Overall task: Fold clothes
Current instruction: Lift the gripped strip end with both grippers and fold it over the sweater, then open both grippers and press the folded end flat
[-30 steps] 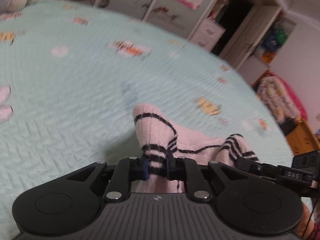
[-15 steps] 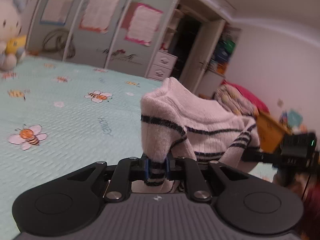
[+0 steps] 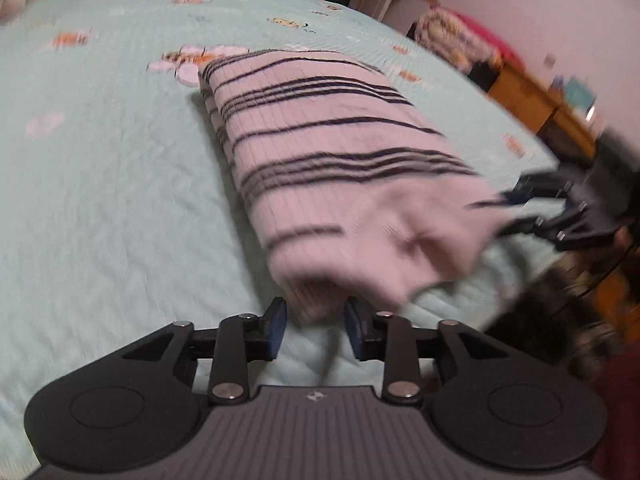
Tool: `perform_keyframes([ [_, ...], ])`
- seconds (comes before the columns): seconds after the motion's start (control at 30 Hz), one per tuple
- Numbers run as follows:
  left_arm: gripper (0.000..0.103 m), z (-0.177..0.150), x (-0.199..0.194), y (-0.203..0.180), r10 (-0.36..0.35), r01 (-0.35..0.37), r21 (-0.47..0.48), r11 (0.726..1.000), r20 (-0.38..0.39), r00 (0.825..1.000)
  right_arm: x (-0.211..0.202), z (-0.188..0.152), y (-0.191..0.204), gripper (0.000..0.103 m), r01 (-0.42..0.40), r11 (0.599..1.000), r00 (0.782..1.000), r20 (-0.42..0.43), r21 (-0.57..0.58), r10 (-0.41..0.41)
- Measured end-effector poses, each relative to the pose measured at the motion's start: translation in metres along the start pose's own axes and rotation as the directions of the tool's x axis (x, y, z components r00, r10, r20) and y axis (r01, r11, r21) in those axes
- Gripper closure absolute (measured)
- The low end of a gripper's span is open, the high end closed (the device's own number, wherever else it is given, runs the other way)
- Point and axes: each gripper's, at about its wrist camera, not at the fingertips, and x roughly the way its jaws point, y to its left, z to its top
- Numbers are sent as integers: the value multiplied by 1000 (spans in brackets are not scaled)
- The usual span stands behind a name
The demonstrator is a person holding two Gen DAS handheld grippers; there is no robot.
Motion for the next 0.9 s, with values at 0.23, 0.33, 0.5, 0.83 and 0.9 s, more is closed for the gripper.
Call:
perform_keyframes([
  [0.23,59,0,-24,14,23,12,-292,956,118,993,-22,-20,-29,42,-134,874,989,120,468,88],
  [0.33,49,9,-17,16,26,39,-383,923,161,987,-9,-18,-42,42,-168,769,984,148,617,97],
  [0.5,49,23,6,17,74,-15,-455,891,112,991,10,-17,-47,42,-199,641,980,161,742,118],
  [0.83,90,37,7,-11,114,-78,-362,929,80,990,23,-17,-43,91,-209,653,978,140,728,157],
  [0.9,90,38,7,-17,150,-121,-311,943,71,986,26,-20,-43,91,-167,689,986,101,706,135],
])
